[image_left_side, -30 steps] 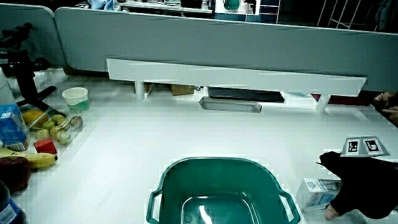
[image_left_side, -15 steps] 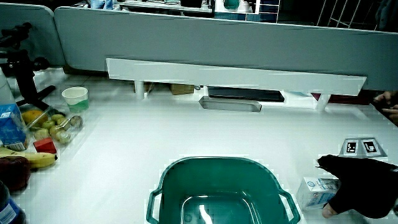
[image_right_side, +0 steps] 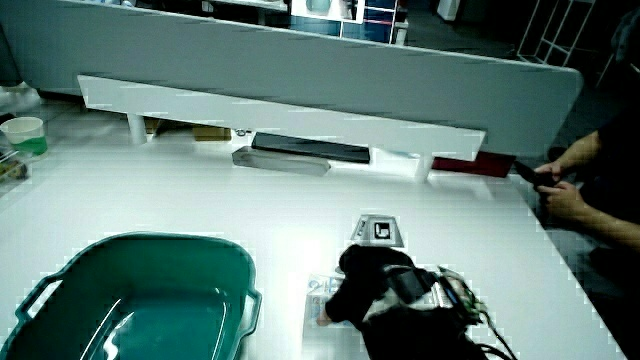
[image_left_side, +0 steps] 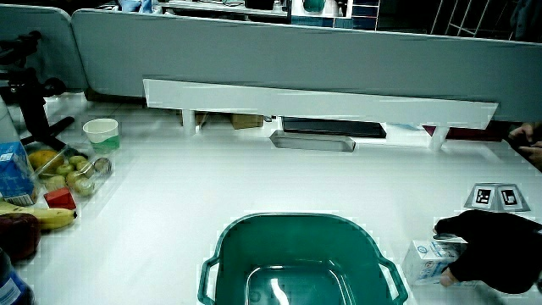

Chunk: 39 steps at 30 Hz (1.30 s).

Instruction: Pick milk from desk

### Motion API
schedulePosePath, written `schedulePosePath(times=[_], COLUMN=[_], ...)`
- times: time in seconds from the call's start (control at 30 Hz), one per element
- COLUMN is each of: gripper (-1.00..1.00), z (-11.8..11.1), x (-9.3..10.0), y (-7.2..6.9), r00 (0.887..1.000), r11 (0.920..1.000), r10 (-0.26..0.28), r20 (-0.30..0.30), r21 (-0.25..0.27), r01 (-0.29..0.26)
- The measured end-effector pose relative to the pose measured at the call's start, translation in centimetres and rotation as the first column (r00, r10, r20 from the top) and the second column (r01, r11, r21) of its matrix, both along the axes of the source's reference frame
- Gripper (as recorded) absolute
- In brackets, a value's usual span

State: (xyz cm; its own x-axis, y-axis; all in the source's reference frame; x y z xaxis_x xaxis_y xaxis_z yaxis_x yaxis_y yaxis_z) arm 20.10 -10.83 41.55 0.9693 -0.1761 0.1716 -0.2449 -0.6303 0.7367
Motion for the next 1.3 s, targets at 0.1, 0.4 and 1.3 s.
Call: schedulePosePath(times=[0.1,0.4,1.3], gripper=[0.77,0.98,1.0], z=[0.1,-0.2,-8.2], x=[-0.1,-0.5,-2.4], y=[0.0,0.1,0.6], r00=[1.0,0.998,0.99], r11=[0.9999,0.9962,0.9576], r10=[-0.008,-0.067,-0.139], r20=[0.001,-0.019,-0.008], r21=[-0.012,0.054,0.254], r01=[0.008,0.068,0.137])
